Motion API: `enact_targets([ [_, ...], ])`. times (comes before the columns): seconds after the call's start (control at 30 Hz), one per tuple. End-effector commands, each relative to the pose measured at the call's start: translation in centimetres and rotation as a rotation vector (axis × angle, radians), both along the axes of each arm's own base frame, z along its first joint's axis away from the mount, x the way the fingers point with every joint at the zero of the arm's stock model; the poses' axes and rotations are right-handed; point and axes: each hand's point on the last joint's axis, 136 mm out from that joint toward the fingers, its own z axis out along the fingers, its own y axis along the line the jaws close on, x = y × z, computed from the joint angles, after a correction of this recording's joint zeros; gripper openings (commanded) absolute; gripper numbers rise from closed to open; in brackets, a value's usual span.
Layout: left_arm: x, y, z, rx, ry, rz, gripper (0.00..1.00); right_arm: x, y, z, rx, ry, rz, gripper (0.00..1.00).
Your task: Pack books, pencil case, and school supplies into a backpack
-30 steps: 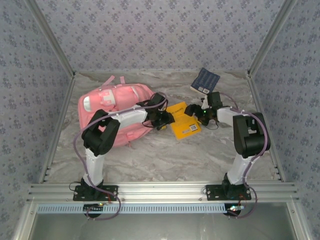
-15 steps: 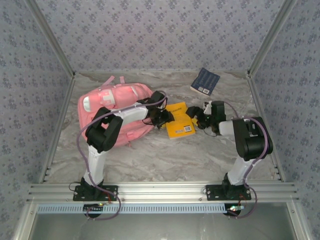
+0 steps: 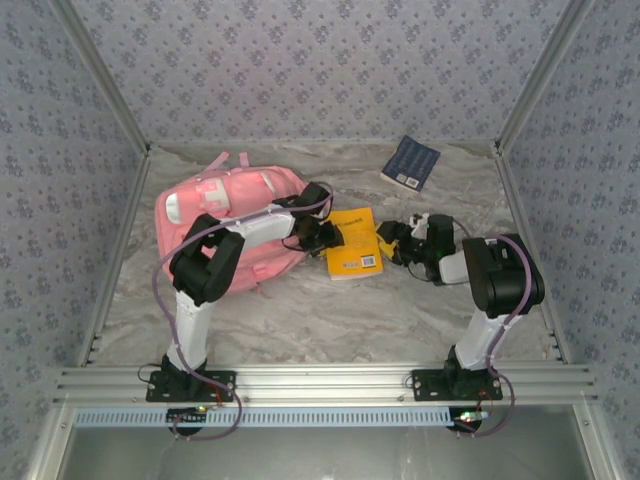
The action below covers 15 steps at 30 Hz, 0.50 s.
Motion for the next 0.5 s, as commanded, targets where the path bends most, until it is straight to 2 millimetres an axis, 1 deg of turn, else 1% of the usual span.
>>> enact_targets([
  [0.0,-1.7,-1.9,1.2,-0.063,-0.013,-0.098,0.37,-3.1,3.8,2.6,0.153,-0.013,0.208,0.61],
  [0.2,-2.6,-1.8,0.7,-0.072,-0.005,-0.136,0.31,-3.9,4.9,3.5,0.23,-0.036,0.246,0.61],
  [0.37,-3.3,-1.9,0.4,-0.081,0.001,-0.161,0.28,-4.2,5.7,2.8,0.302,-0.016,0.259,0.61],
  [0.47,-3.6,-1.8,0.4,-0.079,0.001,-0.174,0.28,-4.3,6.0,1.6,0.289,0.004,0.256,0.6],
])
